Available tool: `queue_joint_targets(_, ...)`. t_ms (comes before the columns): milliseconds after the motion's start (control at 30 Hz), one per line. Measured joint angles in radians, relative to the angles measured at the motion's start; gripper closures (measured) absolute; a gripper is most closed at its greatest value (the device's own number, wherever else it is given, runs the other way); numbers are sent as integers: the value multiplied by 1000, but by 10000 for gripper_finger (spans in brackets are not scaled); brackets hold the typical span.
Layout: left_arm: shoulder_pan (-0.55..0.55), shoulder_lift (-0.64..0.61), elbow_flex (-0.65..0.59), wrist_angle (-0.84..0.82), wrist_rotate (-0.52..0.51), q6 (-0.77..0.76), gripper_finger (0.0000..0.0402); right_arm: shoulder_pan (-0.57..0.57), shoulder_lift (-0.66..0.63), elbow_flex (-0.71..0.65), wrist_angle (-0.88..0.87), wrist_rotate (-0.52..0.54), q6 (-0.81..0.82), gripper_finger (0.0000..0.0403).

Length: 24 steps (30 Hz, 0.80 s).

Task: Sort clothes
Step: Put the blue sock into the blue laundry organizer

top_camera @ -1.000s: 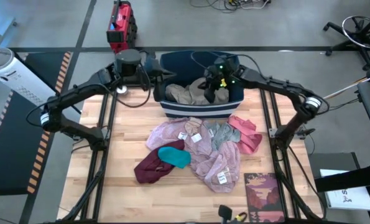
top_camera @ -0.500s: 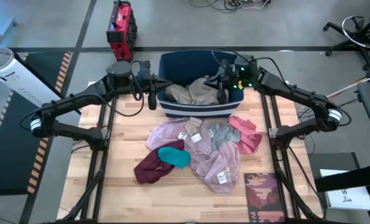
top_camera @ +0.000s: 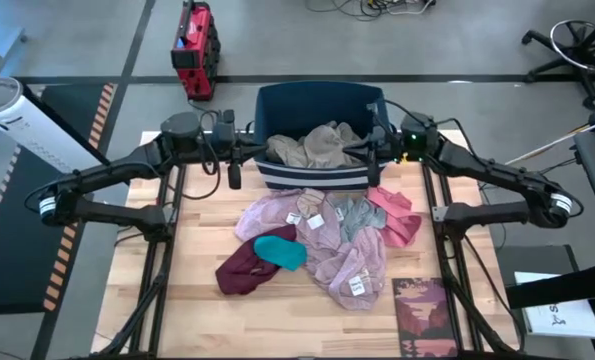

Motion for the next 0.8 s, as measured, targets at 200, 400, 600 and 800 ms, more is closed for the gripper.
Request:
queue_joint_targets(200,-28,0,-3,1,-1,20,401,33,-65,-48,-2,1,17,403)
queue_joint_targets(400,-40,0,-30,-2,-2,21,401,79,-88,-70,-4,3,17,403)
queue_joint_targets(600,-44,0,-85,26,1,47,401,115,-112,-133,20,3,1,403)
queue_joint_targets(800,-46,-2,-175,145,79,18,401,122,-160,-212,67,21,20,403)
